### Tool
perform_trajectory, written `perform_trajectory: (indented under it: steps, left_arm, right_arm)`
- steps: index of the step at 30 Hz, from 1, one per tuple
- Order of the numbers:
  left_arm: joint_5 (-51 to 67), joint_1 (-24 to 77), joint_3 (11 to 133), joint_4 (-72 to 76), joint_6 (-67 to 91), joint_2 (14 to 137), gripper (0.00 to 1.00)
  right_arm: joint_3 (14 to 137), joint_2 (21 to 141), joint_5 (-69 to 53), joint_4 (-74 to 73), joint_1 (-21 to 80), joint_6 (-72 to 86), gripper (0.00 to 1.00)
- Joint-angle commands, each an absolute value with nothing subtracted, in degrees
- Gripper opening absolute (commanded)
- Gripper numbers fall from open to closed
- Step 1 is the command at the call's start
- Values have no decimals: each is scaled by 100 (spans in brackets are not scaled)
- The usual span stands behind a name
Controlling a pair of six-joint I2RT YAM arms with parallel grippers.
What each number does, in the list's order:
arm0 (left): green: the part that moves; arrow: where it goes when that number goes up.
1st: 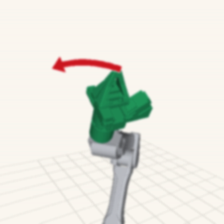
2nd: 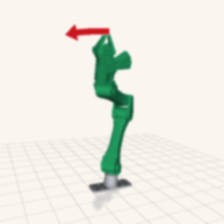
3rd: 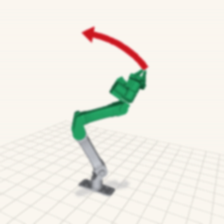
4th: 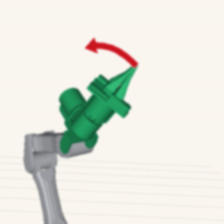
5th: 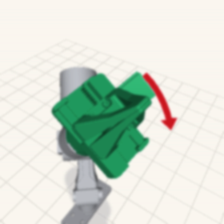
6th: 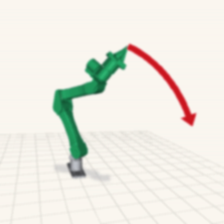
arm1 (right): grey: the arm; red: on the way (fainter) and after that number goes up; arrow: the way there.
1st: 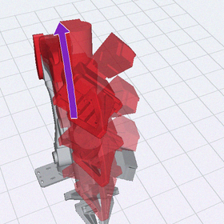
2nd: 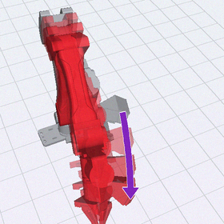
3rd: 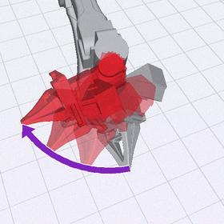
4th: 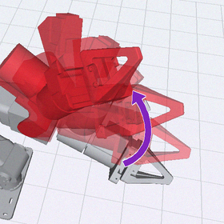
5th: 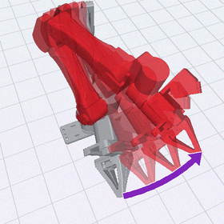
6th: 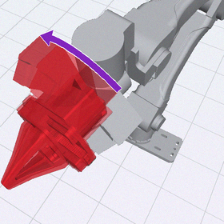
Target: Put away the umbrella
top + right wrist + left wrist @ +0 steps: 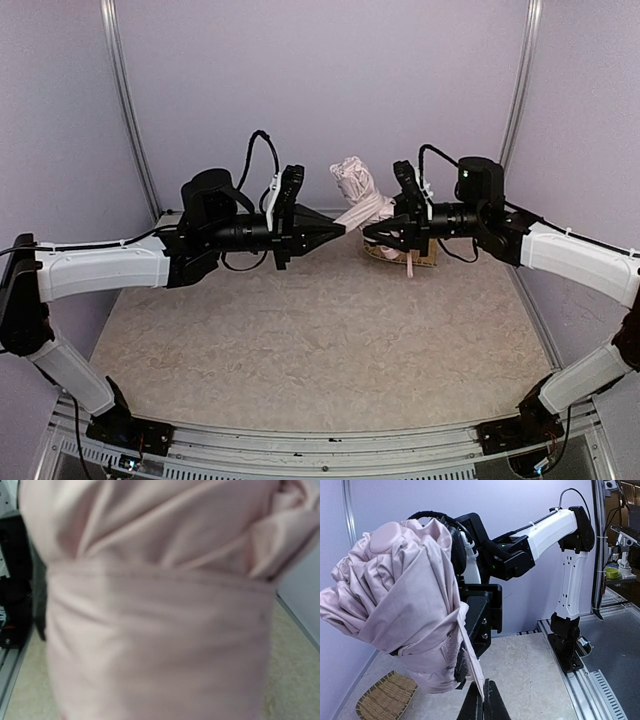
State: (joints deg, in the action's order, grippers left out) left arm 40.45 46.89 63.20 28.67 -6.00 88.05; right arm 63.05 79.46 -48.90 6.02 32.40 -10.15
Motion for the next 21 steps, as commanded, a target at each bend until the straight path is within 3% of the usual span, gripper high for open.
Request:
perform_trajectory:
  steps: [1, 11, 21]
  left_arm:
    - [4731, 4736, 6455, 2045, -926, 9061, 0]
    - [4776, 5233, 7173, 1482, -1210, 9555, 0]
    - [4279, 4465, 6830, 1861, -732, 9483, 0]
  right_arm:
    - [6617, 7492, -5205, 1272, 2817, -758, 0]
    - [6802, 7611, -5016, 1055, 2927, -1021, 0]
    - [6852, 7605, -5648, 96, 3090, -1696, 0]
